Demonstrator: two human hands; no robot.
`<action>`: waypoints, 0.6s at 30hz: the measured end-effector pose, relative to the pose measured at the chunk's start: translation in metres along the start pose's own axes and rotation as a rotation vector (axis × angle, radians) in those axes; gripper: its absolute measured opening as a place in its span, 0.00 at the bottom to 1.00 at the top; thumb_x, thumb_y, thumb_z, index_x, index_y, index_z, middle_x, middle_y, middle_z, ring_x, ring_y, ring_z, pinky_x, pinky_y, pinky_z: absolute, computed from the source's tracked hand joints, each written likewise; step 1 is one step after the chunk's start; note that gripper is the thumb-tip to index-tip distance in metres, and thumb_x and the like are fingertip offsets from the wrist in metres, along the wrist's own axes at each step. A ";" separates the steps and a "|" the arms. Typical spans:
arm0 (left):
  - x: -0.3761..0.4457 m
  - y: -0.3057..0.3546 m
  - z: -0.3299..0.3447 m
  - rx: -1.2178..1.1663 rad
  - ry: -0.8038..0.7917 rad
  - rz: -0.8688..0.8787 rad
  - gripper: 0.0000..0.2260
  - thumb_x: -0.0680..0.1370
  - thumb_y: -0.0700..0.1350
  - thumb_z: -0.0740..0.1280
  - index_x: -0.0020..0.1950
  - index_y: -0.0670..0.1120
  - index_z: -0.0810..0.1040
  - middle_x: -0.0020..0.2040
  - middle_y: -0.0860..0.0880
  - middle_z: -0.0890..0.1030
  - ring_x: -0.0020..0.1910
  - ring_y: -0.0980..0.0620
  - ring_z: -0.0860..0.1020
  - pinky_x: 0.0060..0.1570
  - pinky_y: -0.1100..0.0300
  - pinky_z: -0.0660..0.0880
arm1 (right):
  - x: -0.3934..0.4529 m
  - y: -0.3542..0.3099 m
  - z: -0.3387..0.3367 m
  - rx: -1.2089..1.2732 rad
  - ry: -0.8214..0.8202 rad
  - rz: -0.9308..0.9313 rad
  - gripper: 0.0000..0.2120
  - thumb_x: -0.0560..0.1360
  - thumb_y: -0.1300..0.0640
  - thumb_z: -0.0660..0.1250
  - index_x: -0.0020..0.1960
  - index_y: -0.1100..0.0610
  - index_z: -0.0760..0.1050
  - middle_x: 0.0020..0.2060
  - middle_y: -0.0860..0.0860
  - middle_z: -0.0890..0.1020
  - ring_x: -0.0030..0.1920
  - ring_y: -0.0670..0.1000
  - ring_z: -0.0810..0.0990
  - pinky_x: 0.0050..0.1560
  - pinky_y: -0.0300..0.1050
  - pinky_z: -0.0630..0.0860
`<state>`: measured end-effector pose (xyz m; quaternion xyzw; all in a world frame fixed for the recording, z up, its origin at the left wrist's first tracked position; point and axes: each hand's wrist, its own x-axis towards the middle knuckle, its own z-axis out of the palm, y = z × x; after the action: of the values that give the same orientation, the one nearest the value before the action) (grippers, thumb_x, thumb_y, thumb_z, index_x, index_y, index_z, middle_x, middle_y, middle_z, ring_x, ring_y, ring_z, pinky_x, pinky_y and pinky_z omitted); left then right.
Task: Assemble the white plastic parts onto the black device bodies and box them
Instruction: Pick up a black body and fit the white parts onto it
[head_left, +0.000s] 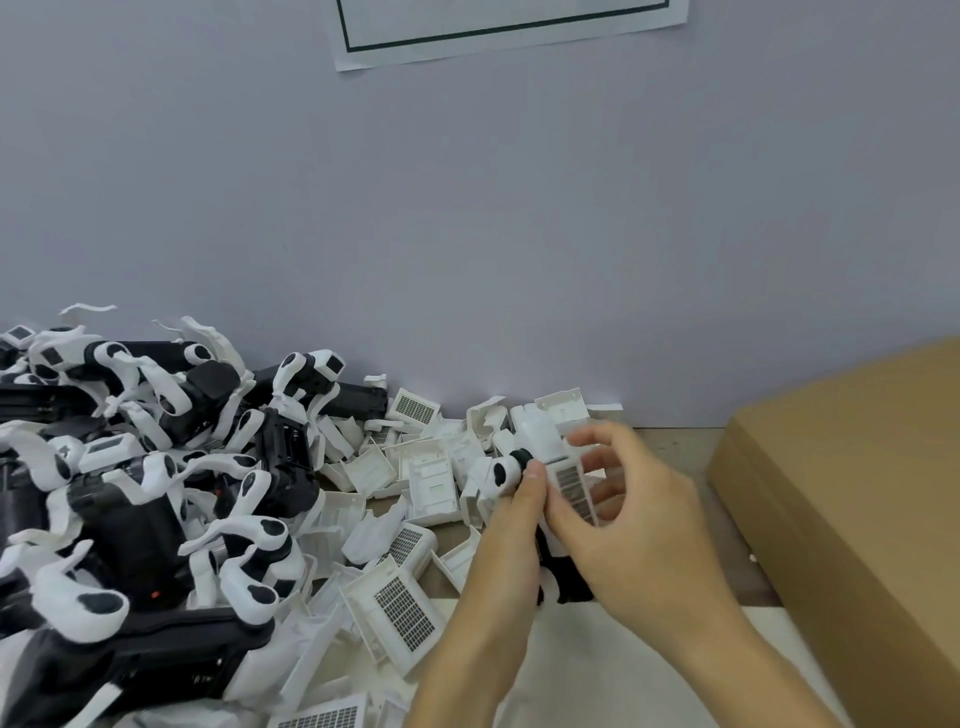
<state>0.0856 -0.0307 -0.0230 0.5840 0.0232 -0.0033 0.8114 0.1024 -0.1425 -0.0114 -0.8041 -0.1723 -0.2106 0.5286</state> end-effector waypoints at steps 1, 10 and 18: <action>0.001 -0.001 -0.002 0.002 0.009 0.006 0.19 0.84 0.55 0.57 0.56 0.47 0.85 0.48 0.46 0.87 0.41 0.53 0.86 0.33 0.63 0.79 | -0.001 0.000 0.001 -0.032 -0.030 0.007 0.16 0.69 0.44 0.74 0.54 0.37 0.72 0.44 0.37 0.80 0.44 0.40 0.81 0.38 0.34 0.78; 0.001 -0.001 -0.003 -0.008 0.092 0.028 0.25 0.73 0.63 0.66 0.62 0.48 0.82 0.53 0.46 0.87 0.53 0.47 0.85 0.39 0.56 0.80 | -0.005 -0.001 0.011 -0.046 0.053 0.019 0.12 0.70 0.50 0.77 0.49 0.41 0.78 0.41 0.38 0.82 0.46 0.36 0.80 0.45 0.29 0.76; 0.001 -0.003 -0.002 -0.008 0.144 0.032 0.14 0.79 0.55 0.67 0.60 0.50 0.82 0.53 0.47 0.87 0.54 0.47 0.85 0.62 0.39 0.77 | -0.004 0.008 0.007 0.314 -0.138 0.338 0.07 0.80 0.54 0.66 0.51 0.51 0.84 0.44 0.46 0.87 0.47 0.44 0.85 0.48 0.46 0.82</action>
<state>0.0863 -0.0295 -0.0263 0.5797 0.0721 0.0516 0.8100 0.1041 -0.1397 -0.0221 -0.7420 -0.1016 -0.0341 0.6618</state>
